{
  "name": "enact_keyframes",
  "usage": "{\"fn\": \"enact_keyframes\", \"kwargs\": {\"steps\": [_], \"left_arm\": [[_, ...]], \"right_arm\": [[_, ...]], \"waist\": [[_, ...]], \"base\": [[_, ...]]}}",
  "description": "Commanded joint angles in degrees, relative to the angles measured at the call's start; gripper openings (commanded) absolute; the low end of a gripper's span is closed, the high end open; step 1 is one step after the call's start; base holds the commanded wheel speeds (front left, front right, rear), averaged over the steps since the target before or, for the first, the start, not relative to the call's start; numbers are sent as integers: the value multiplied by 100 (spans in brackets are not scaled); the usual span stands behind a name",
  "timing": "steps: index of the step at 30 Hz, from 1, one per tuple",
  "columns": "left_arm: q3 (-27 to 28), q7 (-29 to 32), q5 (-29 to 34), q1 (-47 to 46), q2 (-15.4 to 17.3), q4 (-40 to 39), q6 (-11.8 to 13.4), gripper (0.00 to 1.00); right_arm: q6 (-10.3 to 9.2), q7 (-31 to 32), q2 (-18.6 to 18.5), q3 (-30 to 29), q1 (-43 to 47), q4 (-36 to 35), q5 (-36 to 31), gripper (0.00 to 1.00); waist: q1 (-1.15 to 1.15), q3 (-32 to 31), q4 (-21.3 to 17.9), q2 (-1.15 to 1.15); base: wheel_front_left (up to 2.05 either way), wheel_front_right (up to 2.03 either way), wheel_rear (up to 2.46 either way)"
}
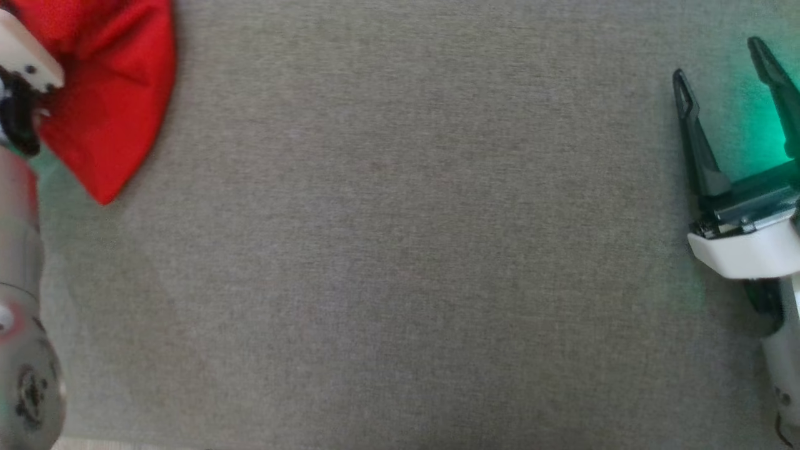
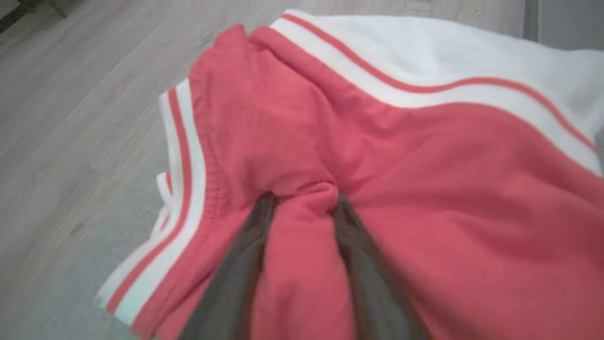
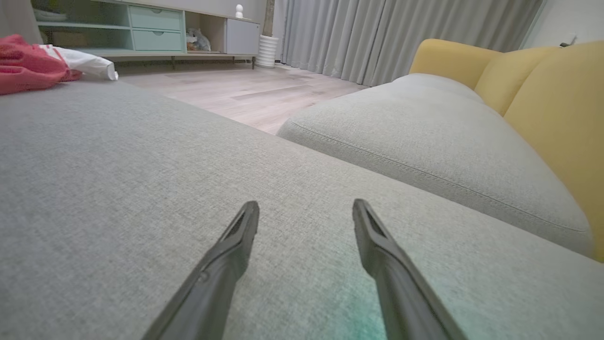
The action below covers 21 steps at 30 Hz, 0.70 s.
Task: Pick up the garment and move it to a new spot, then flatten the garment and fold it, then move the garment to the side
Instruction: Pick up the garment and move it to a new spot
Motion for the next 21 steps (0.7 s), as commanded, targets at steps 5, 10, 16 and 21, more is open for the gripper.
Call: {"fn": "enact_keyframes", "kwargs": {"steps": [5,10,16,21], "left_arm": [[-57,-699,109,41,485,25,-147,0],[-451,-1701,584,-50,788,-348,15,0],[-943,-2260,1009,-124,822,-1149,-4,0],[-1343,-2187,1173,47,728,-2026,-210,0]], "right_arm": [[-4,64,101,14,299,297,-55,100],[-4,64,343,90,317,409,33,100],[-4,64,739,93,507,537,193,100],[-4,64,1072,217,732,571,218,100]], "waist": [[1,-214,-102,0],[1,-804,-253,0],[1,-1645,-505,0],[1,-2333,-873,0]], "base": [[0,0,0],[0,0,0],[0,0,0],[0,0,0]]}}
